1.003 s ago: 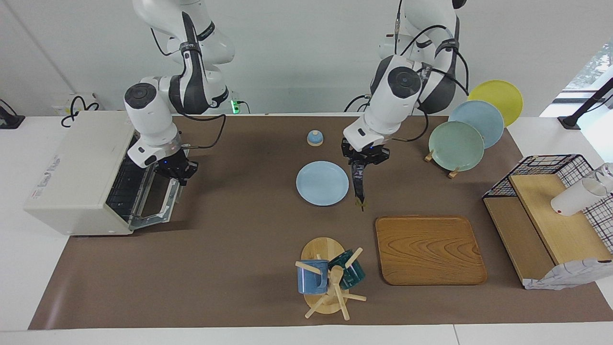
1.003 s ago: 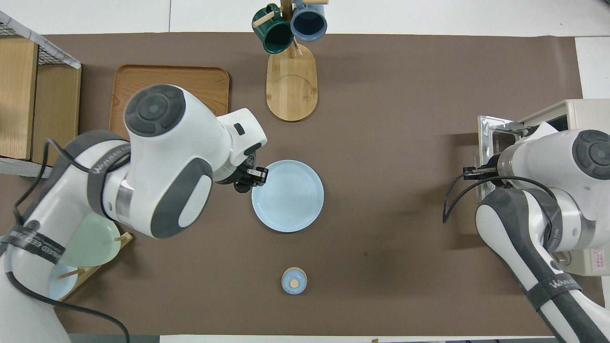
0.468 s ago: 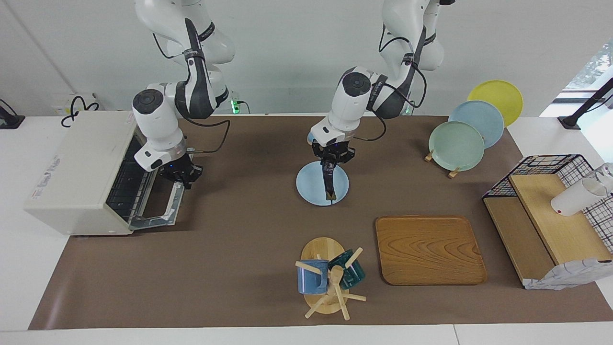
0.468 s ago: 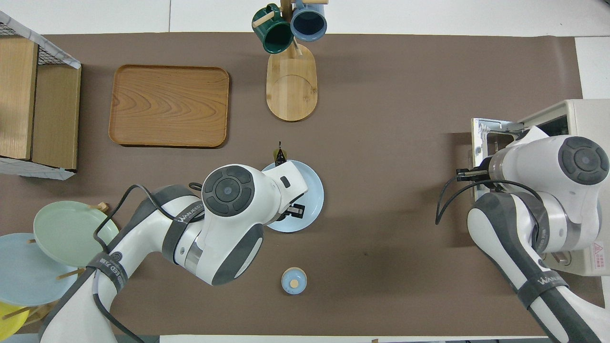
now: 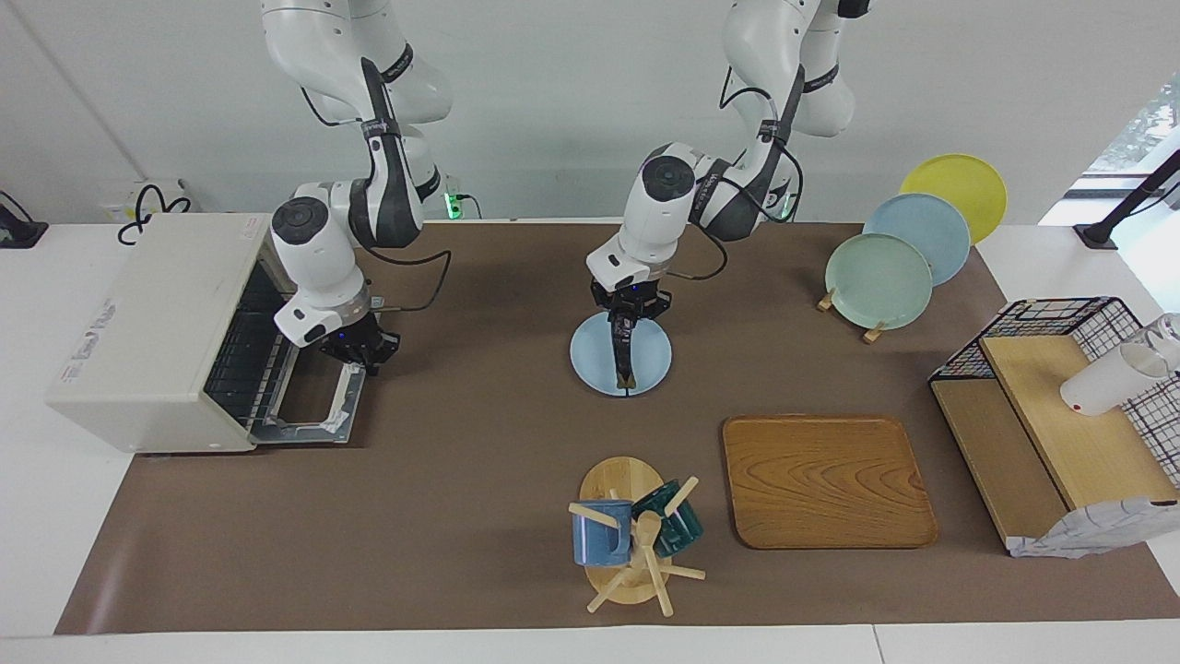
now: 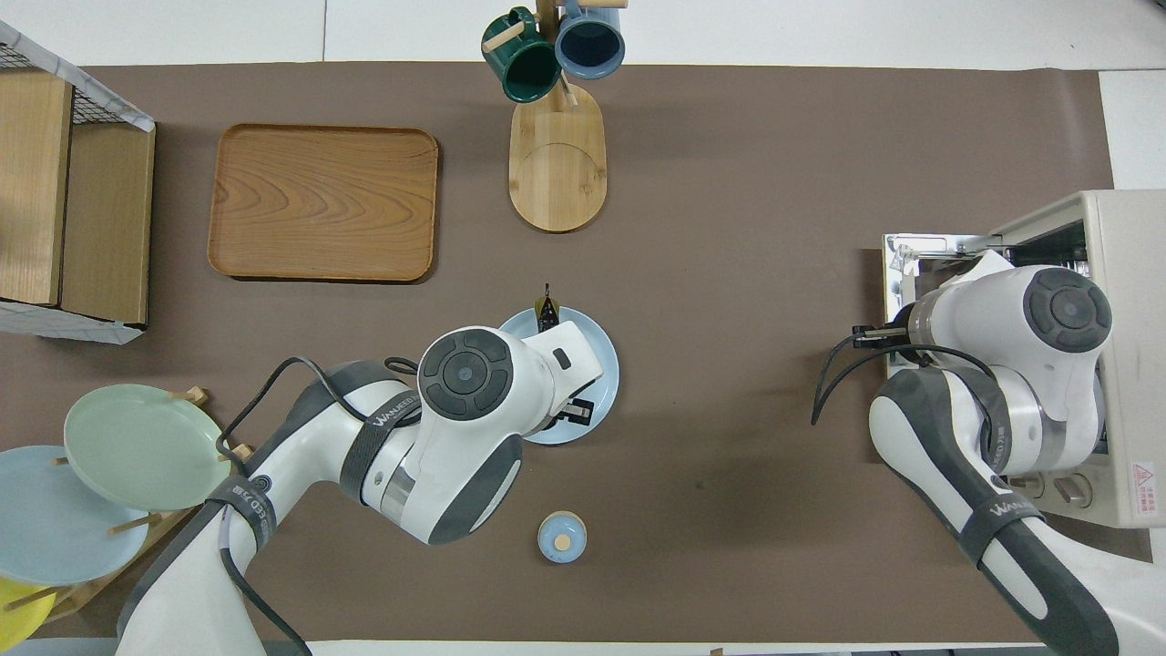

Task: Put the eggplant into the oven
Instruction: 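Carry the eggplant onto the blue plate with the left gripper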

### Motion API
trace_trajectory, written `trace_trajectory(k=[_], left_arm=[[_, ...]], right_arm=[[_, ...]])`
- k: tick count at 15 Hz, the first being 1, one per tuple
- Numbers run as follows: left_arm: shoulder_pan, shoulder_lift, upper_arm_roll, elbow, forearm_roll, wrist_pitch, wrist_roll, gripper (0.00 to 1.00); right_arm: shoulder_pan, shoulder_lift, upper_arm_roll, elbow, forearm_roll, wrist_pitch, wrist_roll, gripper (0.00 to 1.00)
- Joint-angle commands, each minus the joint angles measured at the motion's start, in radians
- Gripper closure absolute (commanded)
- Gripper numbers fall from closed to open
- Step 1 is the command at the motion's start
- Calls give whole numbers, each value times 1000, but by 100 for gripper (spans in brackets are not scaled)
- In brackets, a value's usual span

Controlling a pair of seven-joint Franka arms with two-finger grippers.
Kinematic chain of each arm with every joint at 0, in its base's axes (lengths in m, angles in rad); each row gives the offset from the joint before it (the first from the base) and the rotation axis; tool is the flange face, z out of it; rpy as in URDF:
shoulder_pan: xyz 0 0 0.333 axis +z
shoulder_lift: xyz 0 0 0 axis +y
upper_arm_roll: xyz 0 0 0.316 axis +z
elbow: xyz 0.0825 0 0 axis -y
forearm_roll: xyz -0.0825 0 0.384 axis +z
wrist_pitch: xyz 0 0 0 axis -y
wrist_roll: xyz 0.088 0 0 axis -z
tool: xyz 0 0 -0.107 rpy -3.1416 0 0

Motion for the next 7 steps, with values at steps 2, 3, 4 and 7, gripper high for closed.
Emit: trace_trajectory(k=[2,3,4,7], left_arm=[[-5,-14,17,-20,-13,19,3,0],[3,-15,19,-16,-13,15,7,0],[21,-18,19,-13,-13,8,12,0],[90,-49,19,24,-11,-69,61,0]], right_arm=[[-3,-24,-24,-34,-27,-20,28,100],[21,-24,-24,-34,-27,-20,48,100],[40,-24,-26,-31,-26,-23,70,100],[92,-24,-24,-22,-26,-32,131,100]])
